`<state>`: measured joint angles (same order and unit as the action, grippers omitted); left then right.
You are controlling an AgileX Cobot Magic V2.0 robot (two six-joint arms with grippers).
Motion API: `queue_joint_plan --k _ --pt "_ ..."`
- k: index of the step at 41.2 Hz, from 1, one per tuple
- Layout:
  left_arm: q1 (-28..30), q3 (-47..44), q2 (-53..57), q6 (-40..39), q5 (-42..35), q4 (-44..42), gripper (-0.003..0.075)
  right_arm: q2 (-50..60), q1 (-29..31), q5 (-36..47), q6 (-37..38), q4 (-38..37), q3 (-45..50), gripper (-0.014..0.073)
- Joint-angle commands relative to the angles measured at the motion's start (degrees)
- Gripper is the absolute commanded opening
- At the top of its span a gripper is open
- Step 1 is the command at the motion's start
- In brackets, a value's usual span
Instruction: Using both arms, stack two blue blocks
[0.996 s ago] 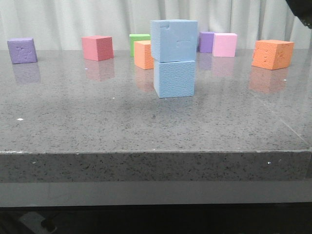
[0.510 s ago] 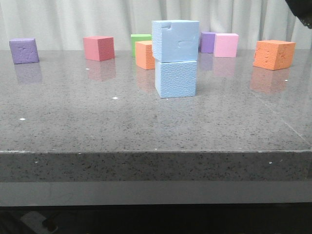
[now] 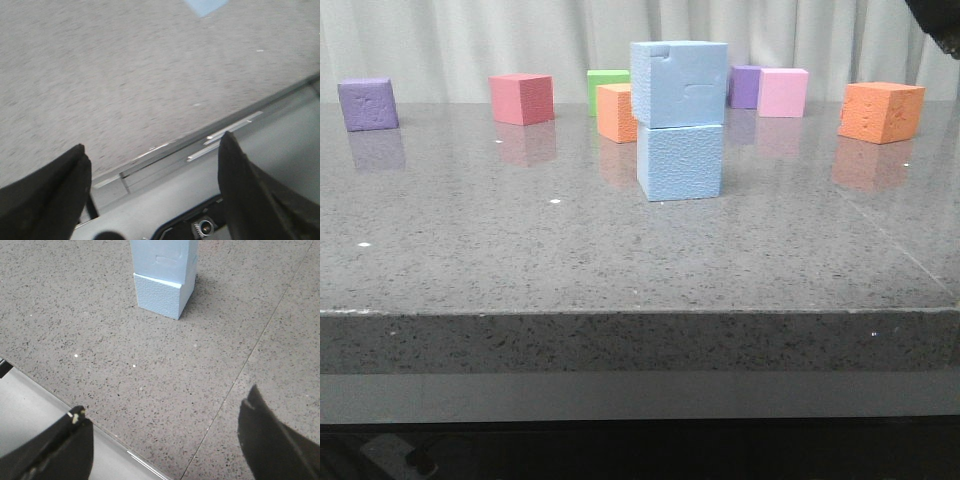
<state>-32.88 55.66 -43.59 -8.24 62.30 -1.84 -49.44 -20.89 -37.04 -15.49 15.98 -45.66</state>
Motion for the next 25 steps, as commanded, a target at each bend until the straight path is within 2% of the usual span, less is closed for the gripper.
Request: queue_joint_plan --k 1,13,25 --pt "-0.2 -1.7 3.8 -2.5 -4.2 -2.5 0.051 0.7 0.3 3.2 -0.5 0.8 -1.2 0.0598" --pt "-0.2 -4.8 11.0 -2.1 -4.2 -2.5 0.051 4.5 0.3 1.7 -0.5 0.0 -1.7 0.0598" --pt "-0.2 -5.0 12.1 -1.8 -4.4 -2.5 0.051 14.4 0.3 -6.0 1.4 -2.5 -1.7 0.0598"
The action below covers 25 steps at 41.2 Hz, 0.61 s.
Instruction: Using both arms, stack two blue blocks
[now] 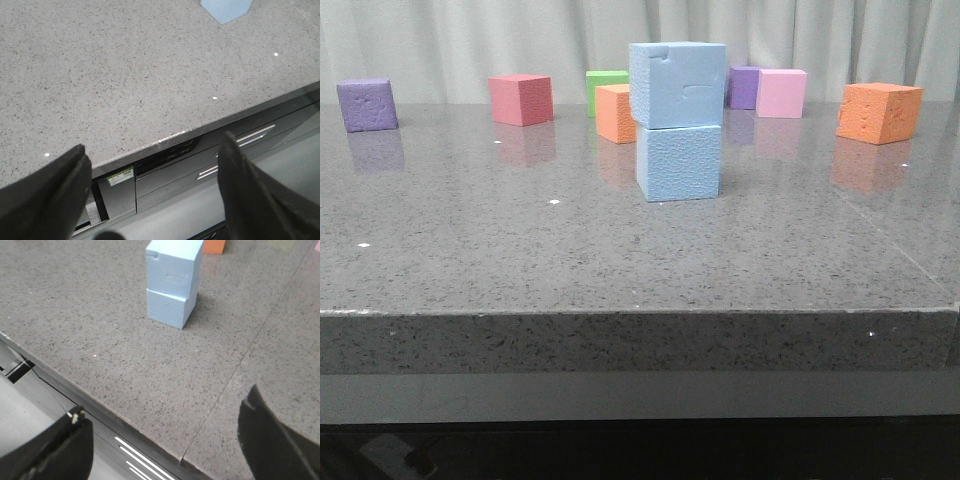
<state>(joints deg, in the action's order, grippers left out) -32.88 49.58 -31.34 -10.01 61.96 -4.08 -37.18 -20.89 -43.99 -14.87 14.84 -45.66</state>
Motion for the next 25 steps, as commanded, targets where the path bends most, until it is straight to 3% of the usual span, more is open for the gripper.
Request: queue_joint_plan --k 1,11,14,25 --pt "-0.2 1.0 -0.2 0.0 -4.1 -0.3 0.051 2.8 0.3 0.3 1.4 -2.0 -1.6 0.0598" --pt "-0.2 -1.3 -0.2 0.0 -4.7 -0.3 0.0505 4.8 0.3 -2.4 5.9 -4.7 -1.6 0.0592" --pt "-0.2 -2.0 -0.2 0.0 -5.1 -0.3 0.0452 4.8 0.3 -2.4 5.9 -4.7 -1.5 0.0532" --pt "-0.2 -2.3 -0.2 2.0 -8.5 0.1 0.0078 4.8 0.3 -3.7 5.9 -4.3 -1.4 -0.0046"
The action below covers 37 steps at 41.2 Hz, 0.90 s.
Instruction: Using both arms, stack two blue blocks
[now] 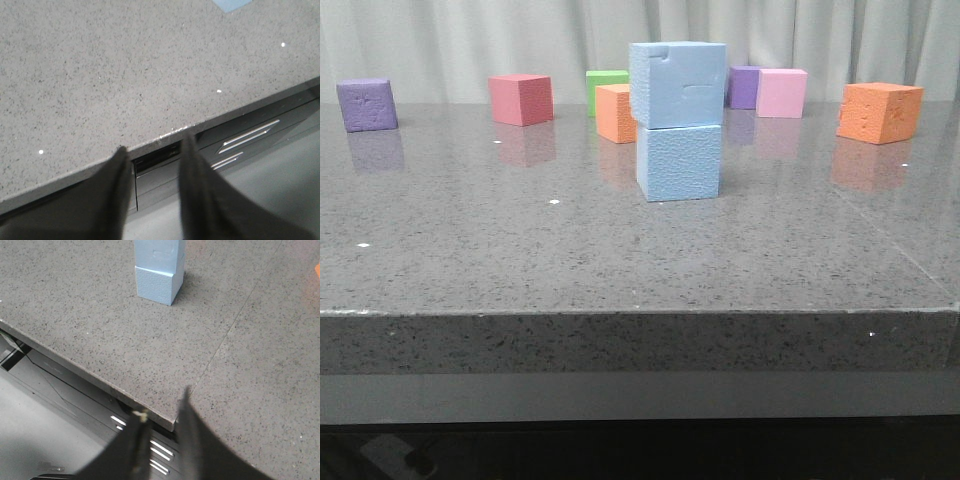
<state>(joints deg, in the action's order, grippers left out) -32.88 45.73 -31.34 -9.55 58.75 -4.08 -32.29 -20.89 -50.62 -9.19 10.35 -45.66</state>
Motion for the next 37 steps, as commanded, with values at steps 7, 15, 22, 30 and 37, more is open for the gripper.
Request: queue_joint_plan --k 7,15,22,30,37 --pt "-0.2 1.5 -0.2 5.3 -7.4 2.4 -0.002 -0.1 0.3 2.5 0.2 0.2 -1.4 -0.0124" --pt "-0.2 1.5 -0.2 5.3 -7.2 2.4 -0.002 -0.1 0.3 3.7 0.2 0.2 -1.4 -0.0124" --pt "-0.2 1.5 -0.2 5.3 -7.2 2.4 -0.002 -0.1 0.3 3.7 0.2 0.2 -1.4 -0.0124" --pt "-0.2 1.5 -0.2 5.3 -7.2 2.4 -0.002 -0.1 0.3 3.7 0.2 0.2 -1.4 -0.0124" --pt "1.9 -2.4 3.7 5.3 -11.6 2.8 -0.002 -0.1 0.3 3.6 0.2 0.2 -1.4 -0.0124"
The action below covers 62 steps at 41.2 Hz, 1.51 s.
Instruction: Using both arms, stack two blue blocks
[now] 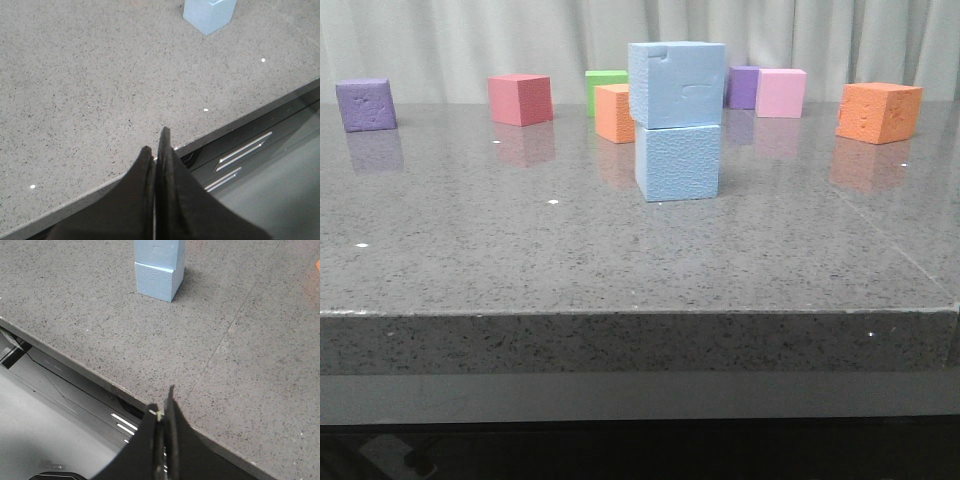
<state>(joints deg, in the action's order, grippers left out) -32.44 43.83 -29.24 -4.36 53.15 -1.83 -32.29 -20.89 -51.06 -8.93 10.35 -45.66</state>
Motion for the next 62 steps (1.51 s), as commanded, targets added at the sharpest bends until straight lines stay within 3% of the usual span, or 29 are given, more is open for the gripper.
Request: queue_joint_plan --k 1,8,12,19,27,34,62 --pt "2.9 -1.3 2.7 0.1 -7.1 0.6 -0.002 -0.1 0.3 4.0 -0.1 0.2 -1.4 -0.0124" --pt "14.9 -10.3 12.1 0.1 -16.6 0.3 -0.002 -0.1 0.3 4.0 -0.1 0.2 -1.4 -0.0124" --pt "21.6 -17.9 18.1 0.1 -27.1 2.4 -0.002 -0.1 0.3 4.0 -0.1 0.2 -1.4 -0.0124" --pt "28.9 -30.7 26.2 0.1 -40.1 5.0 -0.002 -0.1 0.3 4.0 -0.1 0.2 -1.4 -0.0124" --pt "29.8 -39.5 30.6 0.1 -45.0 5.2 -0.002 -0.1 0.3 3.9 -0.1 0.2 -1.4 -0.0124" --pt "29.3 -44.4 30.7 0.1 -55.0 6.1 -0.002 -0.1 0.3 3.9 -0.1 0.2 -1.4 -0.0124" --pt "29.3 -44.3 30.5 2.7 -55.9 5.1 -0.002 -0.1 0.3 3.9 -0.1 0.2 -1.4 -0.0124"
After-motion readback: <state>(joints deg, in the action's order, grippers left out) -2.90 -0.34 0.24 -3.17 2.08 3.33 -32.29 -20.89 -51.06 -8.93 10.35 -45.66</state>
